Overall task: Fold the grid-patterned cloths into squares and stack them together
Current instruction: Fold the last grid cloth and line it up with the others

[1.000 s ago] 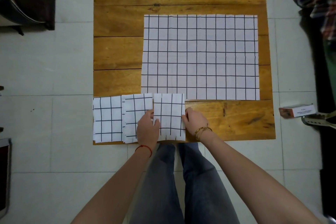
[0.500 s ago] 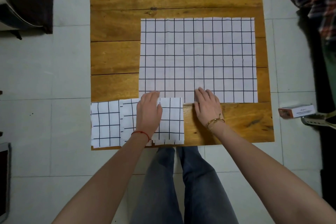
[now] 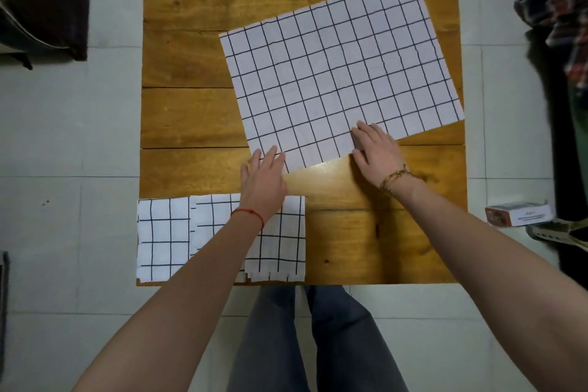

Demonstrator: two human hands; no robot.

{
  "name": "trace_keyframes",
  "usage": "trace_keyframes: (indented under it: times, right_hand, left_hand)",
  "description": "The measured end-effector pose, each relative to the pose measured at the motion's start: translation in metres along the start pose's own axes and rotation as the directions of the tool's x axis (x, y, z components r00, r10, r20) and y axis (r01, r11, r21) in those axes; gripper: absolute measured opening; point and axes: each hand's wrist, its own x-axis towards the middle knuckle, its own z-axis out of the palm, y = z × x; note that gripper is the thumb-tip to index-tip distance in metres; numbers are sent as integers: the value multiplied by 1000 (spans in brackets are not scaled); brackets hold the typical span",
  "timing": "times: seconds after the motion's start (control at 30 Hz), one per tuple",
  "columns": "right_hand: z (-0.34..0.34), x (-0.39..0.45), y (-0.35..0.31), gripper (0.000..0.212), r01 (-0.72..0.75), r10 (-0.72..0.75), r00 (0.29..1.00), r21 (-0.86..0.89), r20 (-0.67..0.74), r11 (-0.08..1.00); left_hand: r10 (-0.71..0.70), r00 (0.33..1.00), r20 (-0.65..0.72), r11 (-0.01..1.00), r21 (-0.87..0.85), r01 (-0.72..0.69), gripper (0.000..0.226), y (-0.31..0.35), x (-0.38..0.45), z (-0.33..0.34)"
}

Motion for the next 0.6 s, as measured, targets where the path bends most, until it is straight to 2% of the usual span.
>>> trace_keyframes:
  times: [0.2,0.37,0.47,0.6]
  right_hand:
    - [-23,34,17,52,-26,24,999,-31,-39,999]
    - [-25,35,3,34,51,-49,966,0,-254,999]
    - [-15,28,-17,28,131,-129,966,-4,-223,991]
    - [1,19,-40,35,204,-199,972,30,-123,978]
  left_hand:
    - [29,998,-50,1000,-10,-30,49,26,18,-1]
    - [100,991,-89,992,-68,-106,53,43,27,-3]
    - [138,981,-136,980,-126,-156,57,48,31,-4]
    - [127,973,-194,970,-178,-163,56,44,38,-8]
